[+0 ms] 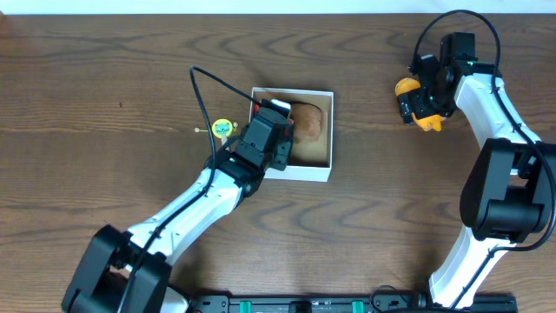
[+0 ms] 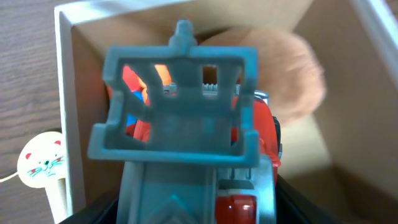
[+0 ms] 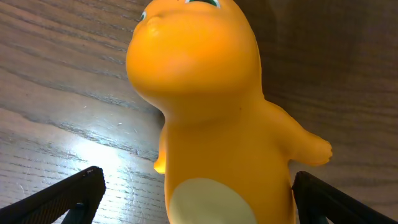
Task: Pack container
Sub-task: 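Lower the truck into the box beside the teddy bear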
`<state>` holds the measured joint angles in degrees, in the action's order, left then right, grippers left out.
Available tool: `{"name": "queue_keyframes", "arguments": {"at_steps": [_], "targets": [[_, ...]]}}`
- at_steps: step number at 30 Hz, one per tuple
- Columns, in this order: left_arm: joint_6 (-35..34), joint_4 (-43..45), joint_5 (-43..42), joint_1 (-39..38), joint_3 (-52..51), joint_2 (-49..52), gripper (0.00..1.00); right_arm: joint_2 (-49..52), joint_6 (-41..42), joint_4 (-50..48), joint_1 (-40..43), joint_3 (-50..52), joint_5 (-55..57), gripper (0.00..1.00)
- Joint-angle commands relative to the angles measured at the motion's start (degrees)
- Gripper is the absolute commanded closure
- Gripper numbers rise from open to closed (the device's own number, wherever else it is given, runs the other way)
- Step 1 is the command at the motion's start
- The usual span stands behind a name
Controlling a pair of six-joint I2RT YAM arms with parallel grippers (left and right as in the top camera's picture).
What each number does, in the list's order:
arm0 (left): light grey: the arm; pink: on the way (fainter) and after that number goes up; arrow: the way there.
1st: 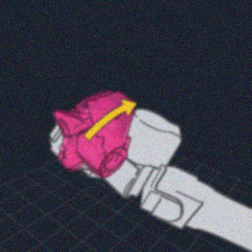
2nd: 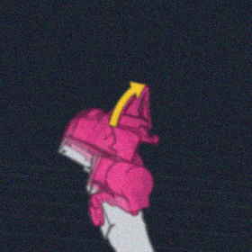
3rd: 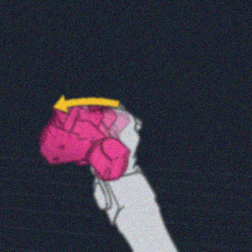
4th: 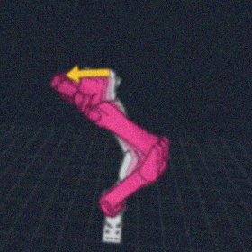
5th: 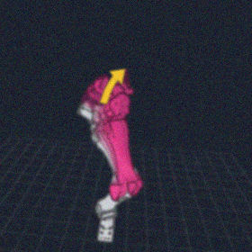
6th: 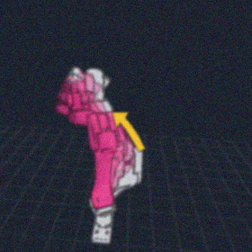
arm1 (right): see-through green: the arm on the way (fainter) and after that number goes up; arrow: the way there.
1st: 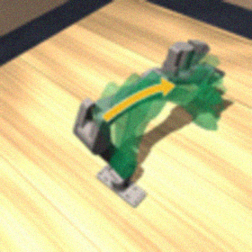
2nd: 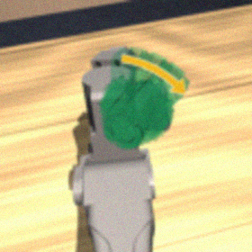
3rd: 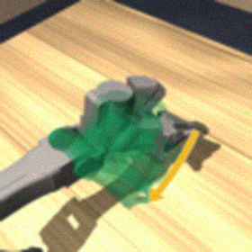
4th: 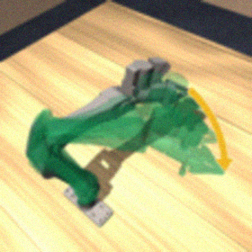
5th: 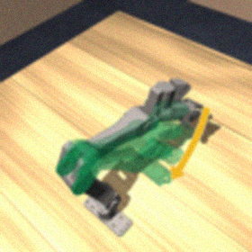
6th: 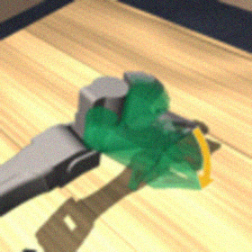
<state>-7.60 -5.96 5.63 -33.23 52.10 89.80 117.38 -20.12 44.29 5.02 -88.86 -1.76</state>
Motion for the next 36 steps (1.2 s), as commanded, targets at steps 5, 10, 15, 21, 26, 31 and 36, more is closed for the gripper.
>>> {"name": "queue_keyframes", "arguments": {"at_steps": [5, 10, 15, 21, 26, 31, 36], "targets": [[0.4, 0.0, 3.4, -0.2, -0.2, 0.7, 0.81, 0.4, -0.1, 0.0, -0.4, -0.2, -0.4, 0.01], [0.4, -0.7, 4.1, -0.2, -0.2, 0.8, 0.81, 0.4, -0.1, 0.0, -0.4, -0.2, -0.4, 0.01], [0.4, -1.6, 4.1, -0.2, -0.2, 0.8, 0.68, 0.4, -0.1, 0.0, -0.4, -0.2, -0.4, 0.01], [0.4, -1.7, 4.1, -0.2, -0.2, 0.8, 0.65, 0.4, -0.1, 0.0, -0.4, -0.2, -0.4, 0.01], [0.4, -1.7, 4.1, -0.2, -0.2, 0.8, 0.54, 0.4, -0.1, 0.0, -0.4, -0.2, -0.4, 0.01], [0.4, -1.7, 4.1, -0.2, -0.2, 0.8, 0.49, 0.4, -0.1, 0.0, -0.4, -0.2, -0.4, 0.01], [0.4, -1.7, 4.1, -0.2, -0.2, 0.8, 0.43, 0.4, -0.1, 0.0, -0.4, -0.2, -0.4, 0.01]]}}
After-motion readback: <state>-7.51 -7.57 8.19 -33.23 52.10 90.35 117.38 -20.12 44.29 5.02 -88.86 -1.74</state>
